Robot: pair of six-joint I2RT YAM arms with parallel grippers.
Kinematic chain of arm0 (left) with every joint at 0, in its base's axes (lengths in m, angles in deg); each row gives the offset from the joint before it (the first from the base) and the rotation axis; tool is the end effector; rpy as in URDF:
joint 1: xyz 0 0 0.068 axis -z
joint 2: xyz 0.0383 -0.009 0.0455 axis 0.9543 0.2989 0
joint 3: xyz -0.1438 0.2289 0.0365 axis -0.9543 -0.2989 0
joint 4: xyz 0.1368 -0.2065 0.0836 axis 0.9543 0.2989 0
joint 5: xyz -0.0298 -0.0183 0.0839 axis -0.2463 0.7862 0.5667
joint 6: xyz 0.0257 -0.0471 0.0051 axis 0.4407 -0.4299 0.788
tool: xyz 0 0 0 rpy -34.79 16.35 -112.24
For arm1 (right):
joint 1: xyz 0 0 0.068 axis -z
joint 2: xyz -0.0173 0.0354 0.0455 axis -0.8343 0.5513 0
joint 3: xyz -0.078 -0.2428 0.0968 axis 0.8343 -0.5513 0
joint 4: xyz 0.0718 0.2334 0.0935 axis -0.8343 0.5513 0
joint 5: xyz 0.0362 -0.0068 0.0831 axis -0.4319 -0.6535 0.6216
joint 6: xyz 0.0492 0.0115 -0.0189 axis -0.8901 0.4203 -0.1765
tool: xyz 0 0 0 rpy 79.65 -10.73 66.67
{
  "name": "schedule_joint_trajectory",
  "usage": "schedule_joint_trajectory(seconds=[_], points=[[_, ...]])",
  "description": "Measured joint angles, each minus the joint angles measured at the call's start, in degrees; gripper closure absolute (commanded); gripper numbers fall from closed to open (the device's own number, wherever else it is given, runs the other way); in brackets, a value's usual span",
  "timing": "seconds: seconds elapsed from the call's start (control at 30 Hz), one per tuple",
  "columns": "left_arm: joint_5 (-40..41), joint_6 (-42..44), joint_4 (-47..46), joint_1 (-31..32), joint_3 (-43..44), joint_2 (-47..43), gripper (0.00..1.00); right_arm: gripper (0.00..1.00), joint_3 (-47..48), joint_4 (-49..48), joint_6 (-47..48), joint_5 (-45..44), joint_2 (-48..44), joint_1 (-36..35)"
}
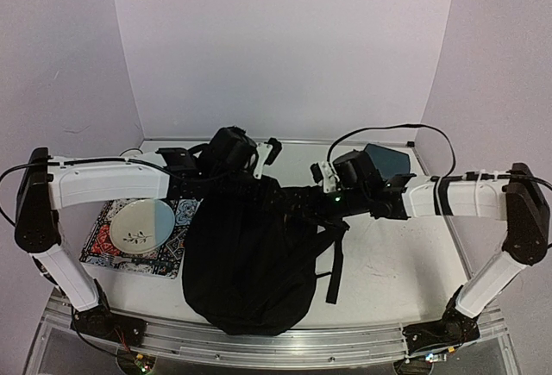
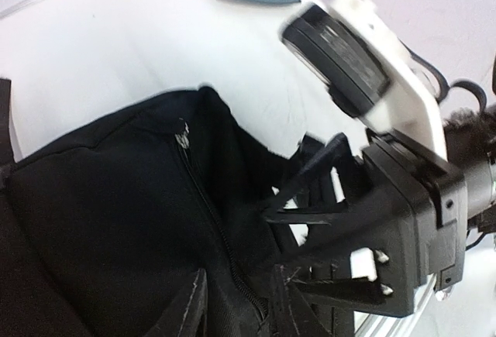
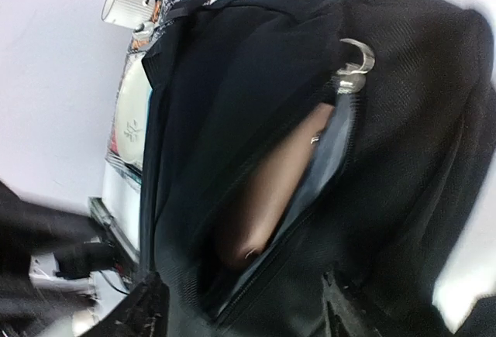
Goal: Pack the student bag
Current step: Place the card case in the pocket on the back of the bag, then hold the pocket on the back of the student bag.
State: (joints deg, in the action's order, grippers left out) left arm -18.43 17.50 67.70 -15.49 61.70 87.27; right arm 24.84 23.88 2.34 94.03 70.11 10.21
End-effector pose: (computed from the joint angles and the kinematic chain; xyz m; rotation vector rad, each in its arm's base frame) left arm 0.2063 -0.3207 0.2820 0.7164 2.2352 -0.7576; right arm 0.2422 0.2689 0.2440 -0.2057 2.1096 1.3439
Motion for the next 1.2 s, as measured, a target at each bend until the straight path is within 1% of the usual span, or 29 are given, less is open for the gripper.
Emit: schedule_joint_trajectory(seconds=[0.07, 0.1, 0.23, 0.3, 0.43, 0.53, 0.67, 0.8, 0.9, 1.1, 1.2], points=[[0.1, 0.3, -0.9, -1.0, 0.0, -0.8, 0.61, 0.29, 1.1, 4.0, 3.2, -1.1, -1.9, 0.2], [0.0, 0.3, -1.4, -1.6, 0.1, -1.1, 0.6, 0.31, 1.6, 5.8, 4.5, -1.4, -2.7, 0.6], [0.2, 1.4, -1.8, -4.5, 0.4, -1.1, 0.52, 0.41, 2.9, 10.2, 8.5, -1.8, -4.4, 2.8], [0.6, 2.1, -1.8, -5.6, 0.8, -0.8, 0.47, 0.43, 3.9, 11.9, 10.3, -2.1, -4.4, 4.6], [1.8, 4.4, -1.9, -6.3, 4.7, 3.8, 0.4, 0.47, 9.6, 15.0, 13.6, -2.7, -2.1, 7.7], [2.1, 5.7, -1.8, -6.2, 6.6, 8.2, 0.36, 0.5, 16.1, 15.5, 16.2, -3.1, 2.6, 8.4], [2.2, 6.8, -1.0, -6.2, 6.9, 13.2, 0.38, 0.51, 22.7, 16.0, 19.2, -3.2, 9.4, 8.4], [2.0, 7.4, -0.1, -6.2, 6.9, 15.7, 0.47, 0.53, 27.0, 18.0, 21.5, -3.2, 15.8, 8.4], [0.9, 7.3, -0.1, -6.2, 6.9, 16.2, 0.52, 0.53, 29.0, 19.6, 22.6, -3.0, 19.4, 8.4], [-0.4, 7.3, -0.5, -6.3, 6.9, 16.7, 0.52, 0.53, 31.2, 21.5, 24.0, -3.1, 23.2, 8.4], [-0.7, 7.3, -0.8, -6.2, 6.9, 16.7, 0.53, 0.56, 32.3, 22.2, 24.6, -3.6, 24.3, 8.4]])
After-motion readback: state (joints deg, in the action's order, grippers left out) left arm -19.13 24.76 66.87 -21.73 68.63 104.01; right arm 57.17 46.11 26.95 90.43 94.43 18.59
